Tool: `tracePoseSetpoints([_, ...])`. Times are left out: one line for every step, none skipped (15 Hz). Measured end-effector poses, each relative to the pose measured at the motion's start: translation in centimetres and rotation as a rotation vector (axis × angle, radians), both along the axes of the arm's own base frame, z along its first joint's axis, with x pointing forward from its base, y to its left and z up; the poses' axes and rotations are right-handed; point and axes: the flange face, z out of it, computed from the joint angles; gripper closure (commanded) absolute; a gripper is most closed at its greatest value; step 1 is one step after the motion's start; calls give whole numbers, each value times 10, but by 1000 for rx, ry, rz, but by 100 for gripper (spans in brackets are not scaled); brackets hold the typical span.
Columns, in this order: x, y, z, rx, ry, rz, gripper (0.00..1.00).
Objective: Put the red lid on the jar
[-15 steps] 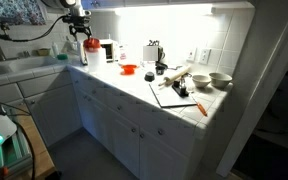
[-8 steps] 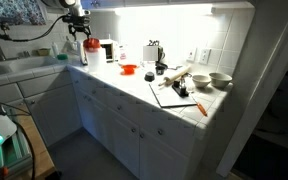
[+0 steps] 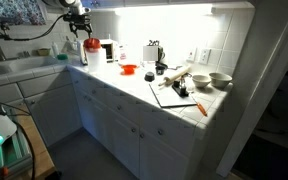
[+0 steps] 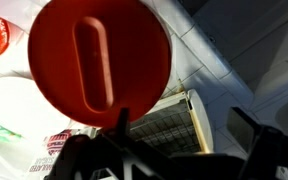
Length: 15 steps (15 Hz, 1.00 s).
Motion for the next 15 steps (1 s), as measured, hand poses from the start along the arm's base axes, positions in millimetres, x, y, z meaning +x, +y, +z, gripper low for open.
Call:
tracePoseSetpoints([1,-2,6,10,-21,-14,0])
tracePoseSetpoints([1,-5,13,22,-42,-34,0])
tracePoseSetpoints([1,-8,19,34,-61,-57,0])
tracePoseSetpoints([1,-13,24,45,-75,-85,0])
tracePoseSetpoints([0,-17,27,54,-82,-114,0])
tracePoseSetpoints([-1,-23,29,60,-83,-145,0])
tracePoseSetpoints([-1,-29,29,67,-86,-179,0])
tracePoseSetpoints([-2,-35,28,72,-86,-210,0])
tracePoseSetpoints([-3,-42,26,73,-84,-237,0])
tracePoseSetpoints([-3,-48,22,75,-81,-264,0])
tracePoseSetpoints([-3,-53,17,75,-76,-284,0])
tracePoseSetpoints([-3,-58,12,76,-75,-302,0])
tracePoseSetpoints([-3,-62,7,77,-74,-316,0])
tracePoseSetpoints([-3,-65,1,77,-74,-325,0])
tracePoseSetpoints([-4,-67,-4,78,-76,-330,5])
